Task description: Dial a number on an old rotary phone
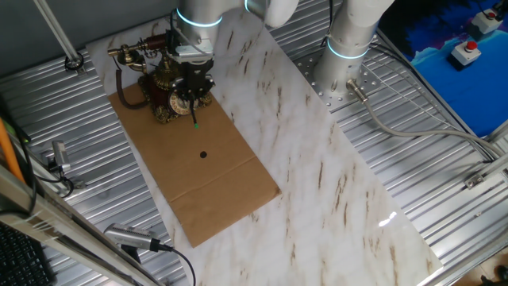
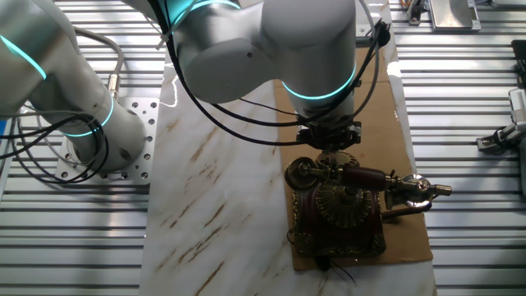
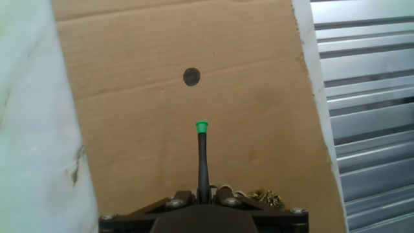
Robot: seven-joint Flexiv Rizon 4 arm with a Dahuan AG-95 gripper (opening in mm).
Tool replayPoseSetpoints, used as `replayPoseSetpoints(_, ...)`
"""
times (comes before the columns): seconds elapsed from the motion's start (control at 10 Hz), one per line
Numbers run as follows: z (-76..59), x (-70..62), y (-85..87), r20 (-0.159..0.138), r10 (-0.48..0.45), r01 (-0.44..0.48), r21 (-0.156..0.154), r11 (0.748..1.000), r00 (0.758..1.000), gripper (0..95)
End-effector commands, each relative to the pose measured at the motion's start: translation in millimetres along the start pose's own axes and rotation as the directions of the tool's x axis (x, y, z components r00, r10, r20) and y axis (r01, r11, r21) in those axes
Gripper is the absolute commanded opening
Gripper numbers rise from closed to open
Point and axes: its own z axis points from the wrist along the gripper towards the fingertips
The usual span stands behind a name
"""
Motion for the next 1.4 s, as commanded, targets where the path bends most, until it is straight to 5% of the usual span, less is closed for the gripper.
replayPoseSetpoints(0.1, 0.3, -2.5, -1.0, -0.003, 0.005, -0.005, -0.001, 1.000, 1.000, 0.0)
replayPoseSetpoints(0.7, 10.3, -26.9, -20.6, -0.034, 0.000, -0.001, -0.019, 1.000, 0.999, 0.0)
replayPoseSetpoints(1.1, 22.1, -50.4, -31.4, -0.094, -0.053, 0.046, -0.071, 0.996, 0.994, 0.0)
replayPoseSetpoints(1.4, 29.3, -62.5, -33.4, -0.133, -0.095, 0.085, -0.074, 0.994, 0.987, 0.0)
